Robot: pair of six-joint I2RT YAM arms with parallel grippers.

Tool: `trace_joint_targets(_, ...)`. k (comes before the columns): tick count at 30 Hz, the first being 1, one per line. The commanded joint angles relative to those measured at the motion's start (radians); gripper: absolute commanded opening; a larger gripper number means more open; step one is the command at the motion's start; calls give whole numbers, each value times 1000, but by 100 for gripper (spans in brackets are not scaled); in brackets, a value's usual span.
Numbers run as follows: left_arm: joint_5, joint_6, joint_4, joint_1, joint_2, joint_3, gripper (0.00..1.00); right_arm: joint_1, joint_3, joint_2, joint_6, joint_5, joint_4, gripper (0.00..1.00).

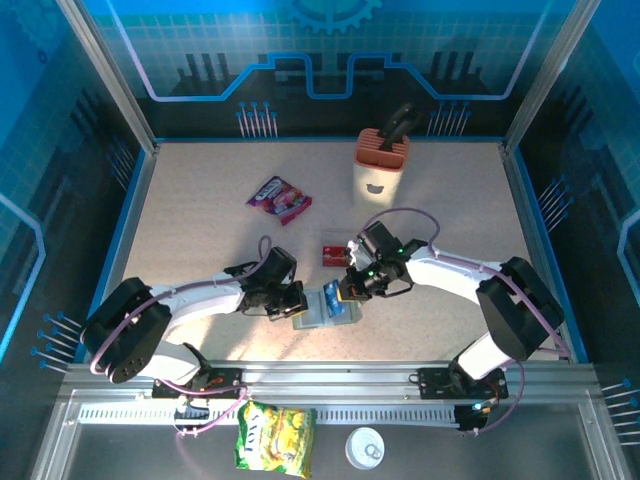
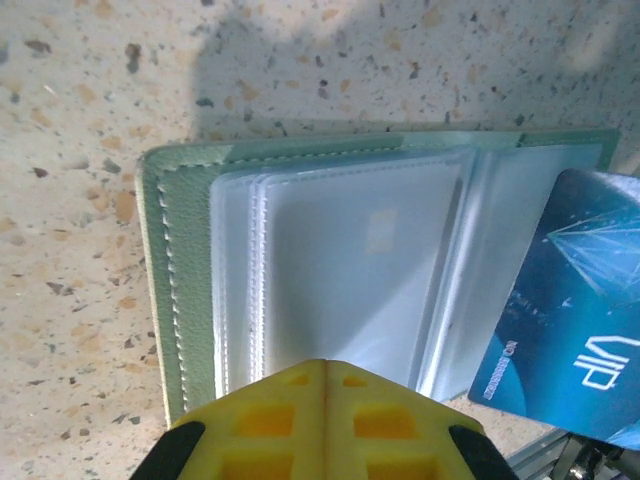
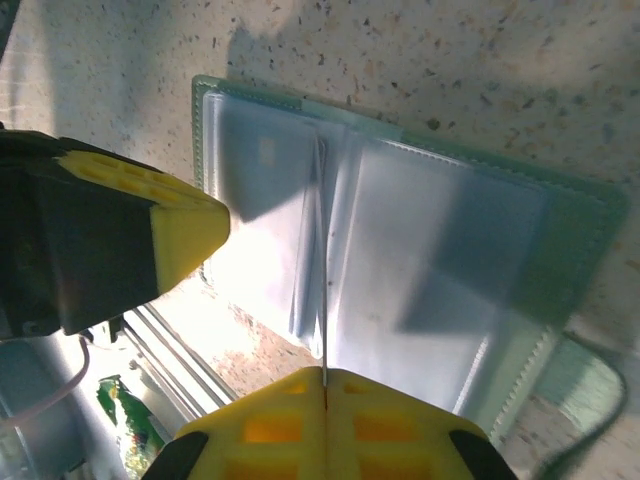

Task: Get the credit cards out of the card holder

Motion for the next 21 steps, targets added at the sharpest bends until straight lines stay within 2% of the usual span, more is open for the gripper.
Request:
trace_joint_targets(1, -13, 5, -22, -5, -41, -5, 0, -16, 77, -21, -120, 54, -144, 0)
trace_joint_targets(4, -20, 6, -24, -5, -57, -3, 0, -17, 129, -12, -255, 69, -240, 0)
trace_joint_targets(9, -32, -1, -25, -5, -79, -13, 1, -16, 212, -8, -498, 212, -388, 0)
trace_joint_targets(12, -38, -4, -26, -5, -90, -19, 2, -16, 255, -1, -659, 255, -455, 0)
trace_joint_targets(15, -45, -5, -30, -4, -100, -22, 5, -18, 313, 17, -826, 281, -519, 0)
trace_joint_targets(21, -60, -8, -38, -5, -132, -27, 10, -38, 441, 80, -1042, 346, -579, 0)
